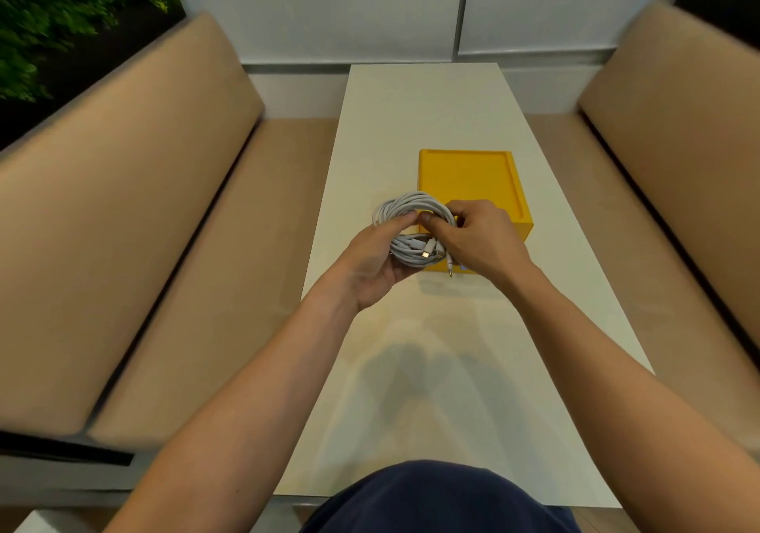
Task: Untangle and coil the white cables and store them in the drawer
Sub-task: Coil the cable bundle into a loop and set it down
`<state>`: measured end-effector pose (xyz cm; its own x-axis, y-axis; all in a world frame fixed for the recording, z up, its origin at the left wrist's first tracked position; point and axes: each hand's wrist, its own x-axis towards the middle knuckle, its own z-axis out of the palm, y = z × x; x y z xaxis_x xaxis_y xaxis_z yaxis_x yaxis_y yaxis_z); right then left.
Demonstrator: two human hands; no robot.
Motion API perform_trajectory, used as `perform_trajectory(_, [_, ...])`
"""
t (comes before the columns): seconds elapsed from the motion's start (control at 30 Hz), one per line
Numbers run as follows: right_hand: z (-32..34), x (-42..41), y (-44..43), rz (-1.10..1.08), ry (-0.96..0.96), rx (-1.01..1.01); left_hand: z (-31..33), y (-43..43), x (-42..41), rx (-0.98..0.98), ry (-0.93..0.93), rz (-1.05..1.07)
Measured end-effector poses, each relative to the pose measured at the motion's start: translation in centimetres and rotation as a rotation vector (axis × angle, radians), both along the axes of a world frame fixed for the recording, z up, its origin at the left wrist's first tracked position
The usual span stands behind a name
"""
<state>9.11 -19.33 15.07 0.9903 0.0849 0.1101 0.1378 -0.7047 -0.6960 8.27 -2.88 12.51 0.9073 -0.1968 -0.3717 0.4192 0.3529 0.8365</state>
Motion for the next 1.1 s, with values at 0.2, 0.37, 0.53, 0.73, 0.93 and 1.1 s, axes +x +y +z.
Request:
perform_trajectory(0.2, [-0.3,-0.2,-0.3,-0.022,0.077,0.157,0.5,-0.1,-0.4,0.023,-0.008,-0.013])
perform_trajectory(0.37, [-1.1,-0.9,0.8,-0.214,0.002,0.221,-0.3,-2.4,-1.1,0.034,0.013,0.191])
perform_trajectory(0.53, [-0.7,-2.4,-0.1,0.024,0.157,0.118,-0.8,-2.5,-1.3,0.198,-0.099,0.327])
perform_trajectory(0.73, [0.1,-2.8,-1.4,0.046,0.361,0.499,-1.5,-3.1,-1.9,0.099,-0.094,0.357])
perform_trajectory(0.93, [-2.2,-3.7,-1.4,-0.058,0.255,0.564,-1.4,-2.4,-2.4,0.084,-0.084,0.204])
perform_trajectory(1.1, [-2.2,-4.1,-2.2,-0.045,0.231,0.442,-1.5,-2.1,-3.1,0.077,-0.139,0.117])
